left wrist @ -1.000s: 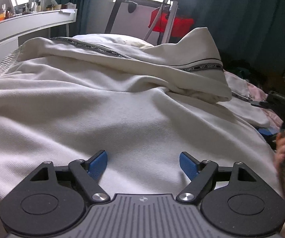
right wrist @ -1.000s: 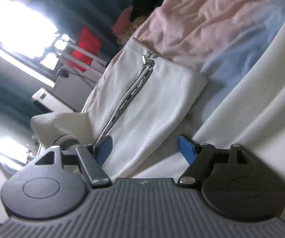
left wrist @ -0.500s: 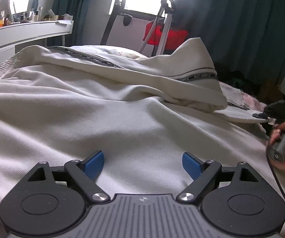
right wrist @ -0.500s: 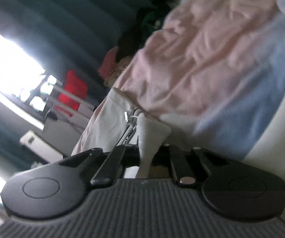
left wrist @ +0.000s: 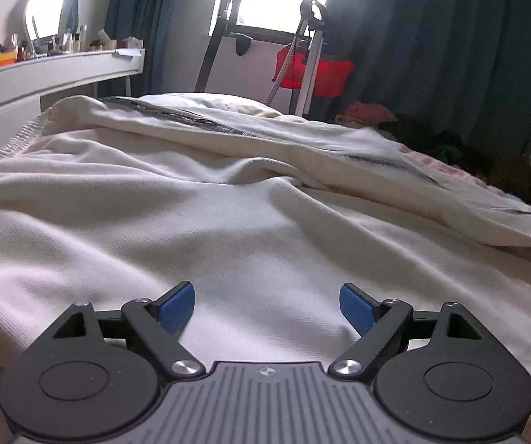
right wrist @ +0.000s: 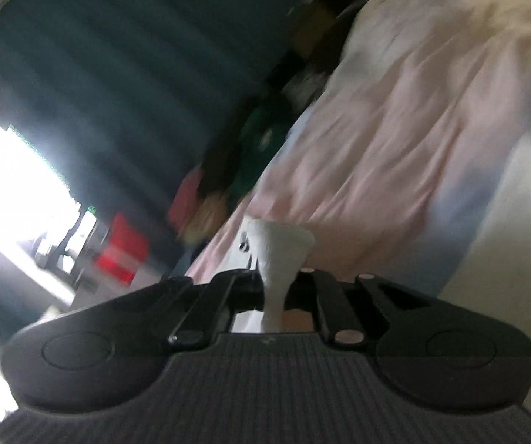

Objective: Fold clothes

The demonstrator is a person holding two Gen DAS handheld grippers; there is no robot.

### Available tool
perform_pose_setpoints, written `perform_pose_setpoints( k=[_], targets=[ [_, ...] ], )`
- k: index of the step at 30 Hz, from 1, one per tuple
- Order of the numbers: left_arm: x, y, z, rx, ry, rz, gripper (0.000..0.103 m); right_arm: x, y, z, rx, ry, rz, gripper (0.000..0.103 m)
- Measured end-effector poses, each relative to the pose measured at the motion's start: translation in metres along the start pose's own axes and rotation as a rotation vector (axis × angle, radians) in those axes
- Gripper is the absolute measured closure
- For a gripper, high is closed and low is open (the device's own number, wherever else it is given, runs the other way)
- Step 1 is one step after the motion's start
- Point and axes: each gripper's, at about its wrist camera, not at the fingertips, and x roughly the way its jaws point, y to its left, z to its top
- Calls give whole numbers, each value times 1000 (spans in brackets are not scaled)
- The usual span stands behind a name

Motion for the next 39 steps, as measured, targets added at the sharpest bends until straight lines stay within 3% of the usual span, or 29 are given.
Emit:
perform_pose_setpoints(
  k=[11, 14, 20, 22, 24, 26, 28, 34, 39],
  targets=[
    [1, -5, 0, 24, -15, 50, 17, -7, -63, 32, 7, -83, -115, 96],
    [1, -7, 2, 36, -21, 52, 17, 1, -56, 30, -126, -95, -152, 95],
    [-1, -9, 7, 26, -29, 49, 17, 12, -49, 21, -242, 8, -259, 90],
    [-4, -9, 10, 20, -33, 44, 17, -1, -39, 14, -307, 4, -286, 77],
    [-9, -10, 13, 30, -47, 44, 17, -18, -27, 6, -364, -3, -303, 36],
    [-15, -11, 15, 37, -63, 38, 17, -38, -13, -5, -398, -3, -299, 23],
    [-25, -10, 18, 23, -77, 12, 17, -58, 1, -16, -433, -3, -294, 23],
    [-54, -10, 24, 18, -99, -43, 16, -130, 49, -38, -560, 120, -173, 25],
    [-68, 3, 23, -26, -53, -46, 16, -192, 60, -52, -509, 230, -108, 25]
  ],
)
